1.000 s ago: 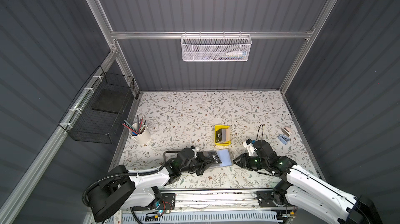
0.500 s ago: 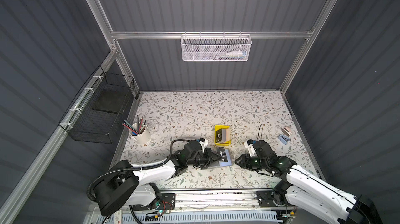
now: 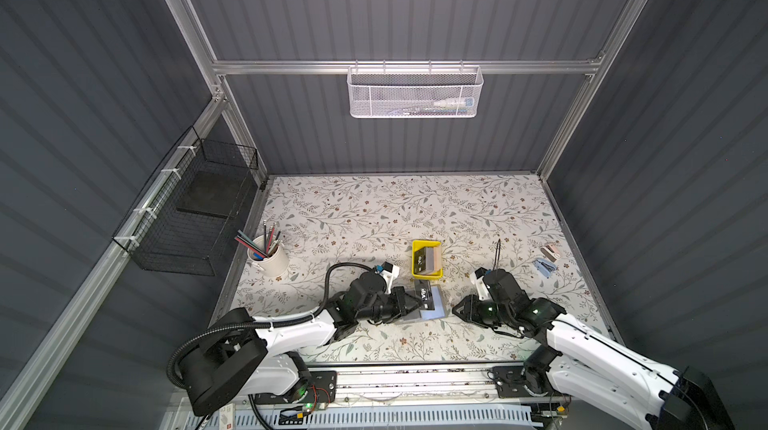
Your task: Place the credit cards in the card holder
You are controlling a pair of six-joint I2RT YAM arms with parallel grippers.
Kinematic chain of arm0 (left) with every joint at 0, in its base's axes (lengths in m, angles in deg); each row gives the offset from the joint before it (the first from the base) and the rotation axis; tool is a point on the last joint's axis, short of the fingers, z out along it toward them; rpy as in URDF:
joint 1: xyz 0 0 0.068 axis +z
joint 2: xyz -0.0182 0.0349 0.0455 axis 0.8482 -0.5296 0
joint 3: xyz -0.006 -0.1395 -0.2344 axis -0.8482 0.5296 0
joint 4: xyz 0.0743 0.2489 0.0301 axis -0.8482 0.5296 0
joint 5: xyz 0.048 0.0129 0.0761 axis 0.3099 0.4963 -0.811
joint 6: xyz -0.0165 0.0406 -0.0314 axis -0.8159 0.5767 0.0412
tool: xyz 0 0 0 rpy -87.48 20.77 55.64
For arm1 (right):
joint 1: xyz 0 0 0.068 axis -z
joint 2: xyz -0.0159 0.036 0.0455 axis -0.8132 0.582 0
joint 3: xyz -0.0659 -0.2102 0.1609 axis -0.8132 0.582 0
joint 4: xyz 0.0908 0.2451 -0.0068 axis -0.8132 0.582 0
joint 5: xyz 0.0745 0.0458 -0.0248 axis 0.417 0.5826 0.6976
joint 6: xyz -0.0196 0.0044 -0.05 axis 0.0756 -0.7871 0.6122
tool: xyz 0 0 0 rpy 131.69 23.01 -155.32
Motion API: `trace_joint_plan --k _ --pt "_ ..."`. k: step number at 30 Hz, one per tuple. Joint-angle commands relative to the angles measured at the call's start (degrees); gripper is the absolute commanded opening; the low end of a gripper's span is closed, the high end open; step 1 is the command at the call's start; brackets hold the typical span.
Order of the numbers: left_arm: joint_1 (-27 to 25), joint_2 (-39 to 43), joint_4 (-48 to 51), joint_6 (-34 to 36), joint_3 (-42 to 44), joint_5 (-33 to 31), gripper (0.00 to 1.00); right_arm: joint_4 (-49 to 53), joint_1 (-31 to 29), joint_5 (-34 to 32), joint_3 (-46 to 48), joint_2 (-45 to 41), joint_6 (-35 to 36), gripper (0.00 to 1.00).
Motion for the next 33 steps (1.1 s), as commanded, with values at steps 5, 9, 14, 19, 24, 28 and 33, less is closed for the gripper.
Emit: trace_joint_plan --k 5,9,14,19,24,28,33 --pt "-0.1 0.0 -4.7 3.6 4.2 -3.6 0.00 0.3 -0.3 -2.3 -2.6 1.1 1.2 0.34" --pt "-0.2 0.2 1.5 5.2 2.6 -5.4 0.00 0.6 -0.2 -2.3 -3.4 2.1 2.0 0.34" --pt "-0.2 2.2 1.4 6.8 3.3 -5.9 0.00 0.3 -0.1 -2.0 -3.5 3.0 2.2 0.34" --pt "-0.3 2.0 6.0 9.5 0.6 -5.3 0.00 -0.1 -0.2 -2.0 -3.2 2.9 2.0 0.34" --pt "-0.3 1.1 6.1 10.5 -0.3 -2.9 0.00 0.0 -0.2 -1.9 -2.9 2.9 1.9 0.34" --pt "-0.3 -0.1 1.4 9.4 1.2 -1.9 0.00 -0.3 -0.1 -2.2 -2.4 2.8 1.8 0.34" --pt "-0.4 -1.9 -3.9 8.1 3.1 -1.7 0.00 -2.5 -0.1 -1.3 -1.6 2.9 1.4 0.34"
